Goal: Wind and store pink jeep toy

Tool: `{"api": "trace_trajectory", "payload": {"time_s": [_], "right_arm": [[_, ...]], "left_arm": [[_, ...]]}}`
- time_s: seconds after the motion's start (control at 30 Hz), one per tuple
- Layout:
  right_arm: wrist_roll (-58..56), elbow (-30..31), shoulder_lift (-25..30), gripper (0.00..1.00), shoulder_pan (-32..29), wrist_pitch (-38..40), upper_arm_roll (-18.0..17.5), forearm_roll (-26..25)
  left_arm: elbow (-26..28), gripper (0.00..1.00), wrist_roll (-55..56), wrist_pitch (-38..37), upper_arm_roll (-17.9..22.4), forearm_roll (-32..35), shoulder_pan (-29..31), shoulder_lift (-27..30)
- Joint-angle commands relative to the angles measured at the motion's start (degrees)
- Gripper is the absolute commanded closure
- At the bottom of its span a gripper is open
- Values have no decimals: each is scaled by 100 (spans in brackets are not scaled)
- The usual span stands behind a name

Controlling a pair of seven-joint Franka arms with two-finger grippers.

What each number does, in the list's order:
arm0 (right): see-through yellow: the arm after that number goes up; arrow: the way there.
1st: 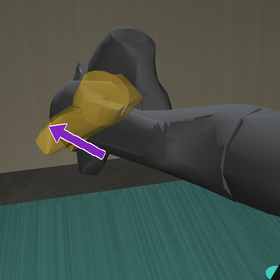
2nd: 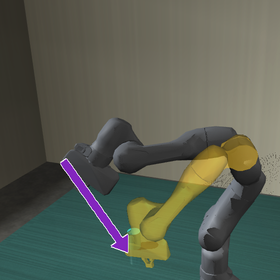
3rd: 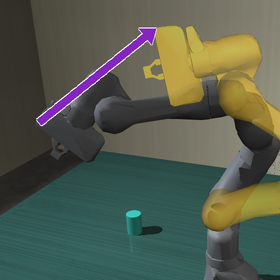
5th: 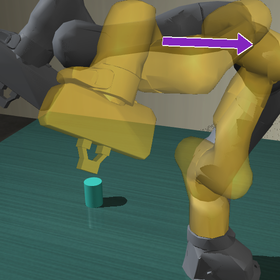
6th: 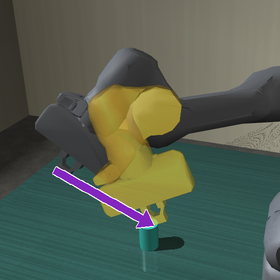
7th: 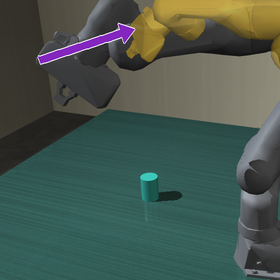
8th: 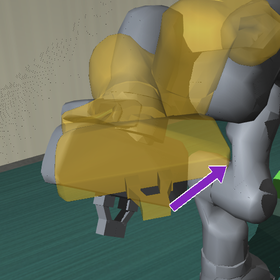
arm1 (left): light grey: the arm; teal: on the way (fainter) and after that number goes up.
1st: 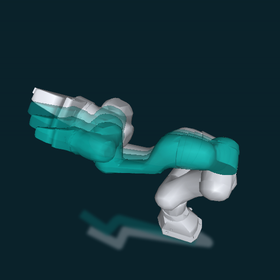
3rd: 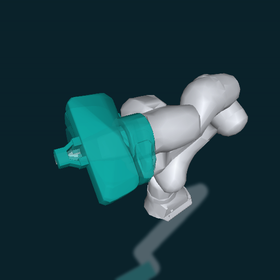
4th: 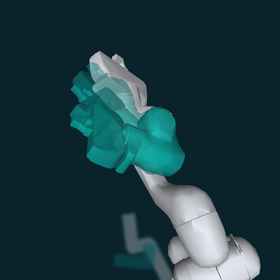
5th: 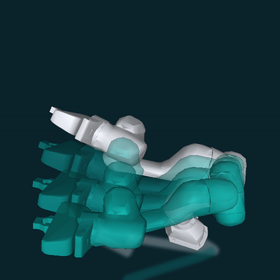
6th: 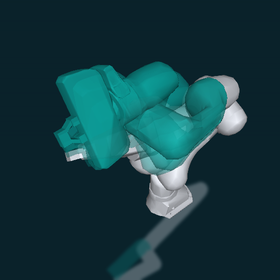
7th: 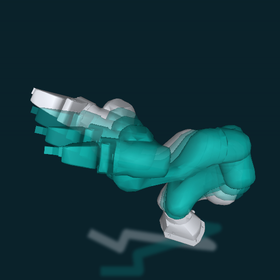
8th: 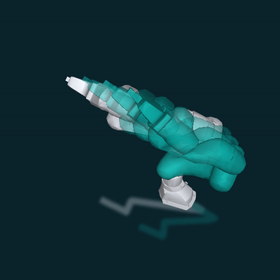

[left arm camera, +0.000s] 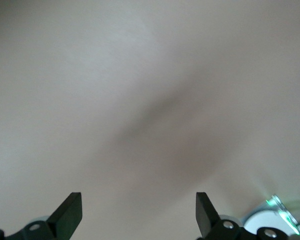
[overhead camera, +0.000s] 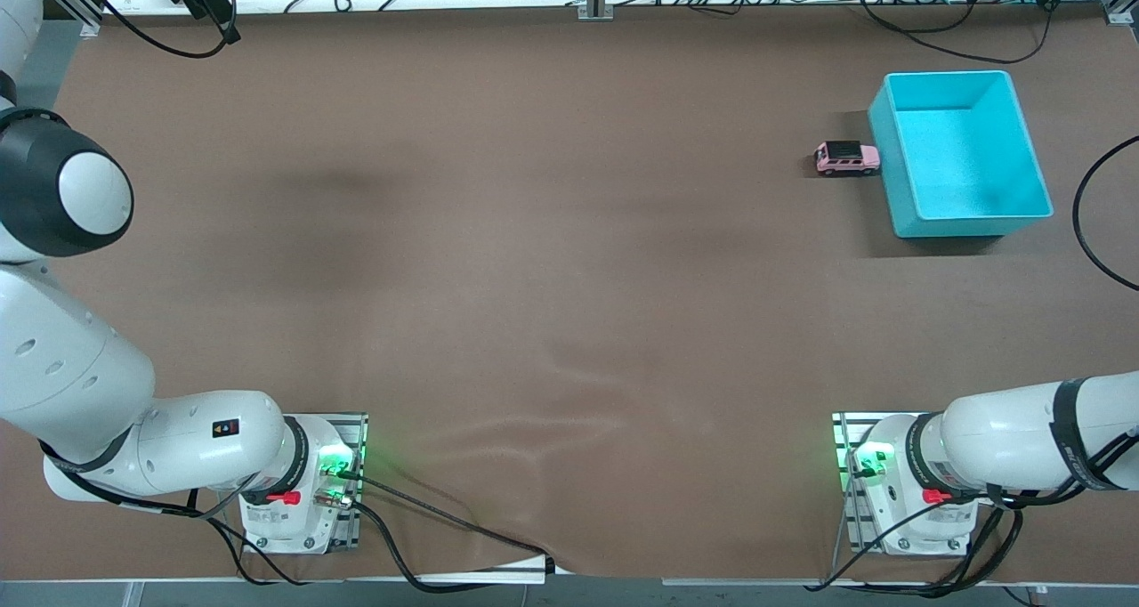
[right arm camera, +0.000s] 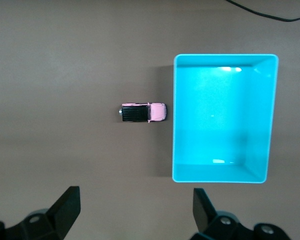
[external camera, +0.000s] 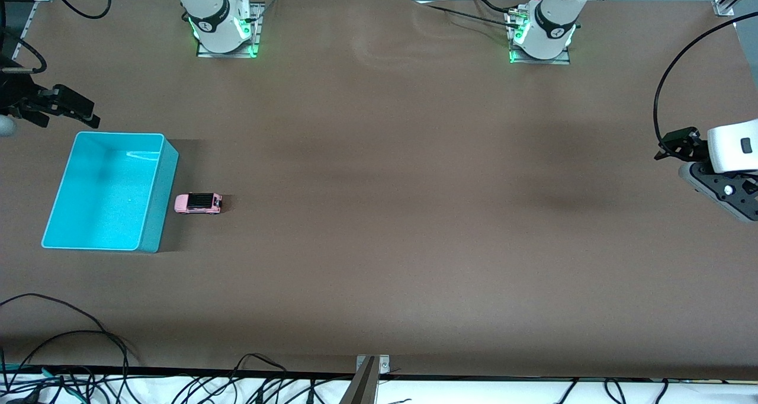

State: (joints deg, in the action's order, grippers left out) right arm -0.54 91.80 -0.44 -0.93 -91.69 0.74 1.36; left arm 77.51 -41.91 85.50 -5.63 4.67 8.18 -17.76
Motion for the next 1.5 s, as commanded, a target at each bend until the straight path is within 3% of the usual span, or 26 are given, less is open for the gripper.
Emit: {"api": "trace_trajectory", "payload": {"time_s": [0.0, 0.23, 0.47, 0.7, 0.9, 1.1, 1.47], "right_arm": [[28, -101, 0, 0, 5, 108, -4, -13], [36, -101, 0, 0, 5, 108, -4, -13], [28, -101, -8, 0, 5, 108, 5, -13], [36, -101, -8, 0, 5, 108, 5, -13], [282, -83, 9, 0, 14, 117, -30, -40], [230, -92, -8, 0, -4, 117, -30, -22], [221, -57, -167, 0, -4, 108, -21, -22]], "left_arm": [[1151, 0, 481, 766, 150, -89, -123, 800], [2048, 0, 1746, 1232, 167, -98, -440, 1468], [2313, 0, 2556, 1250, 176, -414, -660, 1767], [2181, 0, 2960, 1005, 176, -889, -765, 1864], [1856, 0, 3329, 495, 176, -872, -827, 1890], [1952, 0, 3383, 468, 360, -810, -1073, 2102], [1724, 0, 3409, 248, 308, -801, -1091, 1979]]}}
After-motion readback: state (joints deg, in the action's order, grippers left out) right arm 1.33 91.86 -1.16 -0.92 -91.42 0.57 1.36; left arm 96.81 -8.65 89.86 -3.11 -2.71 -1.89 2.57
